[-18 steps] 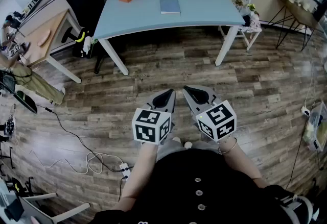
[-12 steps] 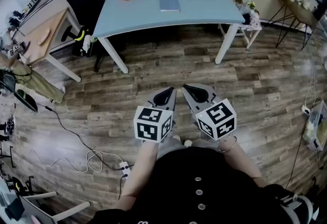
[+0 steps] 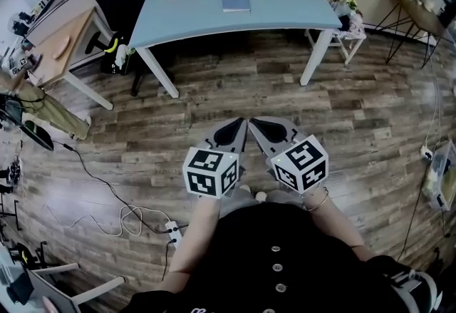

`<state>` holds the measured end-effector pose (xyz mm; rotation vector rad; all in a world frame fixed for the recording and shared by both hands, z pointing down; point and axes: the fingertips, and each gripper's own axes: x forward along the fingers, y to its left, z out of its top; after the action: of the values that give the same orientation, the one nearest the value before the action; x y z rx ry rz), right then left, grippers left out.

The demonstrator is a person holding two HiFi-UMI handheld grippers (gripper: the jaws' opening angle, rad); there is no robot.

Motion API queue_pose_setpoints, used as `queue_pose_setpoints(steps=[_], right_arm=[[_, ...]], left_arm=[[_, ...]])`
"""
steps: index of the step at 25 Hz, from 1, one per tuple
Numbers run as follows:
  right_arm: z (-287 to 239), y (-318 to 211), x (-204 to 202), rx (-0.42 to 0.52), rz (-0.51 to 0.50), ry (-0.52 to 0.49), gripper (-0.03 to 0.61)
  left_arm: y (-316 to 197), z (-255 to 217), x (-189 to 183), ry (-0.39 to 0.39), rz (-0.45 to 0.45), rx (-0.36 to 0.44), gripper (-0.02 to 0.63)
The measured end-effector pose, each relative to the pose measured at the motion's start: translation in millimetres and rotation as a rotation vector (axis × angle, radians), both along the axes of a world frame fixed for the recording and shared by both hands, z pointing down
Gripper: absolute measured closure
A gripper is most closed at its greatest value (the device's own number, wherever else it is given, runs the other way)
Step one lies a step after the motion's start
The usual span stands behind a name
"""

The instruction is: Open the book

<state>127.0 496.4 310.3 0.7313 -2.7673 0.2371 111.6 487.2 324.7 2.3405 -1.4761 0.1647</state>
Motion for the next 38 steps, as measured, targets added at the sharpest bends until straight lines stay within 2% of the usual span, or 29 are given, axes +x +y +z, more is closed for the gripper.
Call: queue_pose_setpoints(steps=[4, 9, 12, 19, 22, 30, 38], right_arm=[[0, -4, 12, 0.011, 0.030, -0.015, 0.577], [7, -8, 30, 0.021, 0.040, 0.015, 0.577], [10, -7, 39, 0.016, 0.029, 0.011, 0.496], [2, -17, 54, 0.031, 0.000, -0.040, 0.426], [-2, -23, 55, 0.021, -0.009, -0.071, 0.388], [2, -50, 48, 0.043, 0.034, -0.061, 0.297], [7, -105, 19, 0.028, 0.060, -0.060, 0.247]], left_arm=[[6, -1, 1, 0.019, -0.004, 0.025, 0.599], [7, 11, 13, 0.021, -0.002, -0.009, 0.600], [7, 14, 22, 0.026, -0.005, -0.014, 0.600], [5, 18, 30, 0.030, -0.021, -0.026, 0.599], [5, 18, 30, 0.003, -0.020, -0.028, 0.599], [-18, 26, 12, -0.006, -0.045, -0.040, 0.598], [-76, 32, -19, 0.018, -0.044, -0.045, 0.598]])
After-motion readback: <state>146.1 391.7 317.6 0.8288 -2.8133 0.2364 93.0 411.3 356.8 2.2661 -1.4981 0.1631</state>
